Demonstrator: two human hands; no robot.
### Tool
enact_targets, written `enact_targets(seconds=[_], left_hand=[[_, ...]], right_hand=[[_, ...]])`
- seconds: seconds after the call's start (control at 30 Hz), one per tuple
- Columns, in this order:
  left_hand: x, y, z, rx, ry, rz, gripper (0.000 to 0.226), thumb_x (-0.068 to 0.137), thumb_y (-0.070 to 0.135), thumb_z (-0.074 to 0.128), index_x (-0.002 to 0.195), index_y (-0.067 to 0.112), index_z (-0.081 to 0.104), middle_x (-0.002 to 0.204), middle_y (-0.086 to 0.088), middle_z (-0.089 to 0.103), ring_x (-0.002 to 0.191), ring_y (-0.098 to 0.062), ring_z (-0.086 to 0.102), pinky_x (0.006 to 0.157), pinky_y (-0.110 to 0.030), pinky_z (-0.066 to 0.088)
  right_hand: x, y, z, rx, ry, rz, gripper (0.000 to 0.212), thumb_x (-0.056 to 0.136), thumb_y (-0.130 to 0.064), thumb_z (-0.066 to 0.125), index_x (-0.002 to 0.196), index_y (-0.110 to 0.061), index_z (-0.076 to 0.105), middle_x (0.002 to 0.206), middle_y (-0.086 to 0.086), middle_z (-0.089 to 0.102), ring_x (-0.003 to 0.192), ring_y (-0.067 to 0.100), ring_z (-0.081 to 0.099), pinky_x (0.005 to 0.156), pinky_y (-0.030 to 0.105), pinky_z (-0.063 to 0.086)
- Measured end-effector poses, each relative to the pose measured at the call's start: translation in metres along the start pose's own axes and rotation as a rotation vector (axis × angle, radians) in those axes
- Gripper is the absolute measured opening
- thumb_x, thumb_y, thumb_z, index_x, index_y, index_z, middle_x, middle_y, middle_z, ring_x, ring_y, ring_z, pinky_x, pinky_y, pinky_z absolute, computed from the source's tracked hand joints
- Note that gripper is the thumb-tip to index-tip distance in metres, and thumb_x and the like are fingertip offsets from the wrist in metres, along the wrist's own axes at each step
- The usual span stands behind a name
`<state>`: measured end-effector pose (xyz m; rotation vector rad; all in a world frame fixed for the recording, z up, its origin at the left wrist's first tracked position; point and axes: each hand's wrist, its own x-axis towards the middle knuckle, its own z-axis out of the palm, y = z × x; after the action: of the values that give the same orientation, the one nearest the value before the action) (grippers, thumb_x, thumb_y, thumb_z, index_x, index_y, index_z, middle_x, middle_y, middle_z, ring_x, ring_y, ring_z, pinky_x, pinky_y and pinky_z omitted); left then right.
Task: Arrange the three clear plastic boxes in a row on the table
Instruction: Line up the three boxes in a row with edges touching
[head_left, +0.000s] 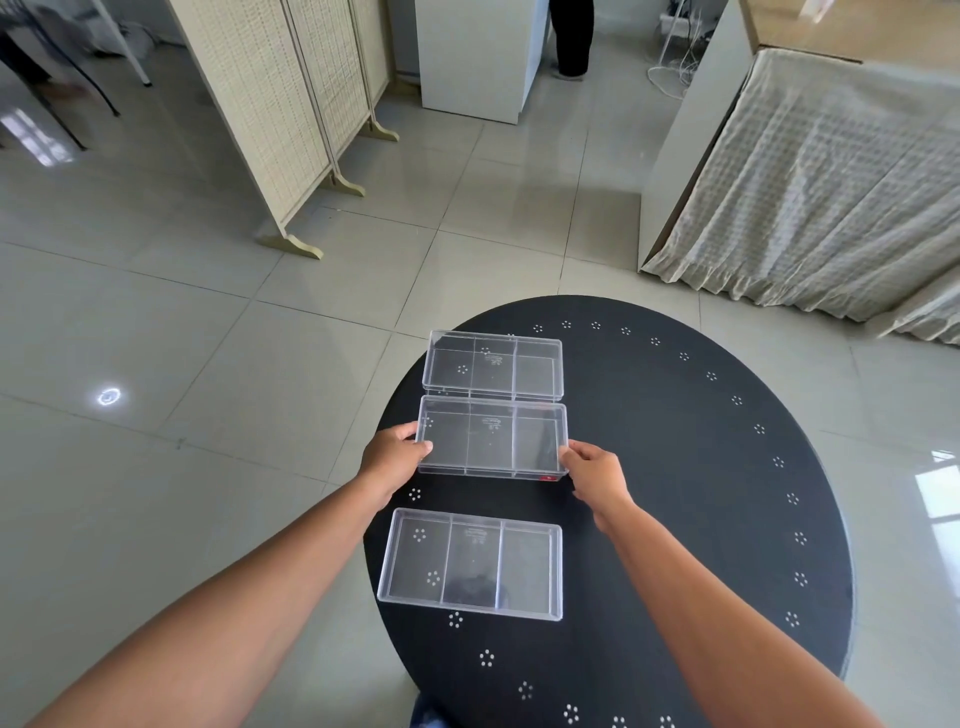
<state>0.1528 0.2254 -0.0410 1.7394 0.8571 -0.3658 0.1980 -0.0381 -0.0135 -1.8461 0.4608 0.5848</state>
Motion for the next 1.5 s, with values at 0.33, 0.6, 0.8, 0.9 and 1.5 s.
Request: enact_targets(seconds=[0.33, 0.6, 0.8, 0.9, 1.5], left_hand=[[0.002, -0.001, 0.001, 0.038, 0.017, 0.012, 0.053, 0.09, 0.025, 0.06, 0.142, 0.025, 0.049, 0.129, -0.006, 0.063, 0.118, -0.026, 0.061, 0.105, -0.046, 0.047], [0.001, 0.0, 0.002, 0.039, 0.026, 0.013, 0.052, 0.091, 0.023, 0.058, 0.143, 0.024, 0.049, 0.135, -0.007, 0.06, 0.122, -0.027, 0.059, 0.106, -0.046, 0.046], [0.001, 0.002, 0.0, 0.045, 0.019, 0.013, 0.053, 0.091, 0.022, 0.058, 0.143, 0.024, 0.048, 0.136, -0.008, 0.059, 0.122, -0.027, 0.059, 0.107, -0.047, 0.046], [0.001, 0.0, 0.0, 0.041, 0.013, 0.014, 0.053, 0.091, 0.023, 0.058, 0.143, 0.024, 0.048, 0.138, -0.009, 0.058, 0.124, -0.028, 0.057, 0.107, -0.047, 0.045], [-0.003, 0.004, -0.001, 0.02, 0.006, 0.018, 0.055, 0.091, 0.025, 0.057, 0.144, 0.023, 0.045, 0.14, -0.007, 0.056, 0.126, -0.027, 0.056, 0.107, -0.048, 0.045]], right_hand=[[0.001, 0.002, 0.001, -0.02, 0.01, -0.021, 0.022, 0.097, -0.022, 0.052, 0.101, -0.024, 0.073, 0.062, -0.014, 0.06, 0.059, 0.007, 0.048, 0.063, 0.023, 0.041], [0.002, 0.003, 0.0, -0.012, 0.015, -0.032, 0.022, 0.097, -0.022, 0.053, 0.094, -0.027, 0.074, 0.051, -0.018, 0.059, 0.055, 0.006, 0.047, 0.059, 0.021, 0.039], [0.004, 0.004, 0.001, -0.004, 0.013, -0.033, 0.02, 0.097, -0.022, 0.054, 0.1, -0.026, 0.074, 0.06, -0.016, 0.06, 0.057, 0.006, 0.047, 0.061, 0.022, 0.039], [0.004, 0.005, 0.0, -0.016, 0.008, -0.03, 0.021, 0.096, -0.023, 0.053, 0.097, -0.027, 0.074, 0.059, -0.017, 0.059, 0.057, 0.007, 0.046, 0.061, 0.022, 0.039], [0.012, 0.008, -0.001, -0.073, -0.008, 0.014, 0.034, 0.094, -0.033, 0.053, 0.114, -0.01, 0.07, 0.08, -0.004, 0.058, 0.075, 0.017, 0.047, 0.08, 0.032, 0.048]])
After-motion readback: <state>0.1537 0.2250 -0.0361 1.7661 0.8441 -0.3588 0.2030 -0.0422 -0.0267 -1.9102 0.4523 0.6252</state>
